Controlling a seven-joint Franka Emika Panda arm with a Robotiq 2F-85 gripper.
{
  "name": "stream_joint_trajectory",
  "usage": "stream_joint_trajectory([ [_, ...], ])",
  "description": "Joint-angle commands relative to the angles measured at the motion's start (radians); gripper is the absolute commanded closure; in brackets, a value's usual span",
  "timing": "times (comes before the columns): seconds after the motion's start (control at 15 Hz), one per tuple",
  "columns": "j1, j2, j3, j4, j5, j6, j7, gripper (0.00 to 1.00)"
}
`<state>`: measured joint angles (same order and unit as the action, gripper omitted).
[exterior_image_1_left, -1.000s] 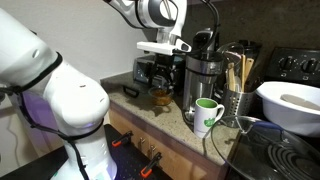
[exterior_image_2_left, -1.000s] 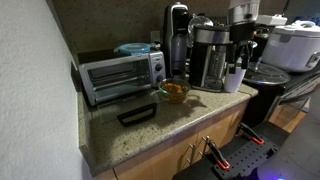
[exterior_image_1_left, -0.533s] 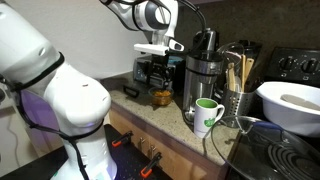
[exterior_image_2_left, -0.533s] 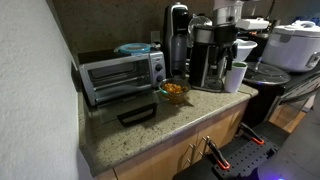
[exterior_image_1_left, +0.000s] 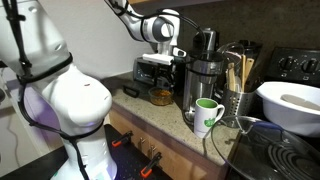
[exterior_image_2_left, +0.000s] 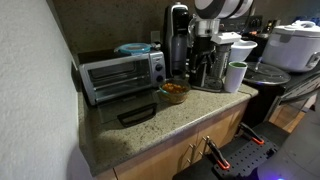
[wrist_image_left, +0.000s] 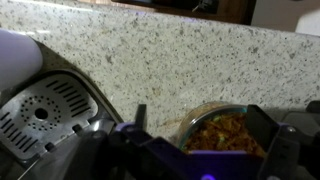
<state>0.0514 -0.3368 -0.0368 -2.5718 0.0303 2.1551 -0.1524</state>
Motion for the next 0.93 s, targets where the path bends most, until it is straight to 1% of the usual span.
stream_joint_trajectory([
  [0.0,0.0,0.13,0.018,0.076,0.015,0.071,0.024,0.0],
  [0.4,0.001,0.249,0.042,0.132,0.01,0.149,0.061,0.0],
  [0.87,-0.004,0.313,0.048,0.17,-0.019,0.21,0.114,0.0],
])
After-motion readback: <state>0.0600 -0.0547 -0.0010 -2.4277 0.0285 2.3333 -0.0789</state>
